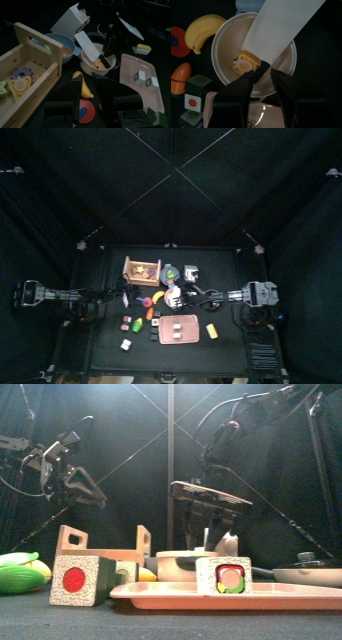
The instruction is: Grab cleaver
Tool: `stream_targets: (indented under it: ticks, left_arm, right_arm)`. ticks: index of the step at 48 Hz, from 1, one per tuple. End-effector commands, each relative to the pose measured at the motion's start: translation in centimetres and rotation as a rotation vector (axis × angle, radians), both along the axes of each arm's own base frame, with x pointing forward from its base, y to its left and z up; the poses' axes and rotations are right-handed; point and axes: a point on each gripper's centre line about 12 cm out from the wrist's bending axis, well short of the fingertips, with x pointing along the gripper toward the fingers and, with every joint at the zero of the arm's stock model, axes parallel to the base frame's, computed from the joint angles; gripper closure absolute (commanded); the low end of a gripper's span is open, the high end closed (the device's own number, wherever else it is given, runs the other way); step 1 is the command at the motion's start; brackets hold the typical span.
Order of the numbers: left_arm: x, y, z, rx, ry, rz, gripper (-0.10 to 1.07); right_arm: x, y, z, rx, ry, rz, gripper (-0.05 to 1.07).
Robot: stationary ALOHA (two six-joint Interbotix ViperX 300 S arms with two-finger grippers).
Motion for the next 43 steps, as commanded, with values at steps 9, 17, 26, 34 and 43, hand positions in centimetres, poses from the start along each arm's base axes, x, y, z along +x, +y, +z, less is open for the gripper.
stream_targets:
  ticks: [9,17,26,34,43]
  left_arm:
    - [0.3,0.0,0.5,0.006,-0.018,0.0,0.3]
    - [0.3,0.0,0.5,0.006,-0.018,0.0,0.3]
    - [0.3,0.0,0.5,0.006,-0.018,0.0,0.3]
    - [0.3,0.0,0.5,0.007,-0.02,0.0,0.3]
    - [0.3,0.0,0.5,0.006,-0.017,0.0,0.3]
  right_arm:
    - [0.6,-0.1,0.7,0.008,-0.027,-0.008,0.28]
    - [0.8,-0.1,0.3,0.005,-0.019,-0.005,0.28]
    - [0.9,-0.2,0.2,0.002,-0.017,-0.004,0.3]
    - [1.0,-0.2,-0.2,0.002,-0.008,-0.006,0.34]
    - [1.1,-0.3,-0.2,0.0,-0.006,-0.006,0.46]
